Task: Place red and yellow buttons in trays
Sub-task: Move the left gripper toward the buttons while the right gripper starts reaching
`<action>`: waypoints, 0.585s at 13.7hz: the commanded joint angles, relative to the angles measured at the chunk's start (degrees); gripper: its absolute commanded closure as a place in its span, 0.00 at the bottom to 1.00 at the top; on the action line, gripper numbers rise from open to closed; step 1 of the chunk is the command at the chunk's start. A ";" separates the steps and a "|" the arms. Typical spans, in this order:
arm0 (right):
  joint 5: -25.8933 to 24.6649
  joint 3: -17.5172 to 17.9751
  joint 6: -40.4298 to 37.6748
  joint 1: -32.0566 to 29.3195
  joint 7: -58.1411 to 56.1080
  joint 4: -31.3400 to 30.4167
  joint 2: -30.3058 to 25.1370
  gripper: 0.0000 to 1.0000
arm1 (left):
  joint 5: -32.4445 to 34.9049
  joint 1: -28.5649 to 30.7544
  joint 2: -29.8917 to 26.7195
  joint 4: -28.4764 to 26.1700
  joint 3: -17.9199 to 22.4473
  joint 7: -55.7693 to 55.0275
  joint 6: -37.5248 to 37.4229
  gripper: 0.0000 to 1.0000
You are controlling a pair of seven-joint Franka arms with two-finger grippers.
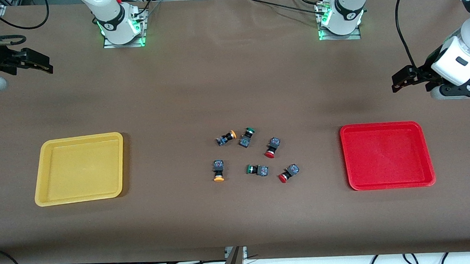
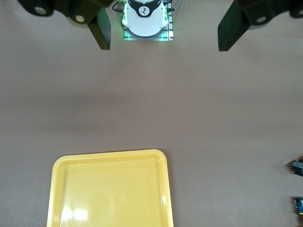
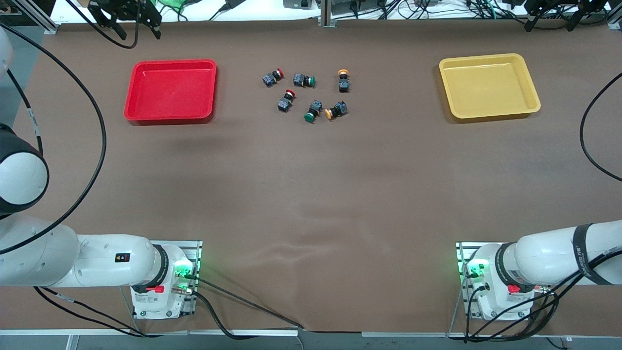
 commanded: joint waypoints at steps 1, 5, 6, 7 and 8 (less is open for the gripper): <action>-0.20 0.26 -0.44 -0.42 -0.38 1.35 0.46 0.00 | -0.09 -1.30 4.88 1.10 -1.62 0.92 0.50 0.00; 0.15 0.26 -0.27 -0.25 0.14 1.27 0.46 0.00 | 0.17 -4.72 11.91 1.19 -2.15 1.18 10.58 0.00; -0.02 0.43 0.43 0.10 0.23 1.27 1.15 0.00 | 0.08 -6.03 13.50 1.19 -2.15 1.19 13.75 0.00; -0.11 0.43 1.57 0.98 0.23 1.27 2.20 0.00 | 0.08 -7.18 15.34 1.28 -2.15 1.19 16.91 0.00; -0.11 0.43 3.23 2.12 0.23 1.27 3.43 0.00 | 0.17 -8.49 17.62 1.28 -2.15 1.19 20.86 0.00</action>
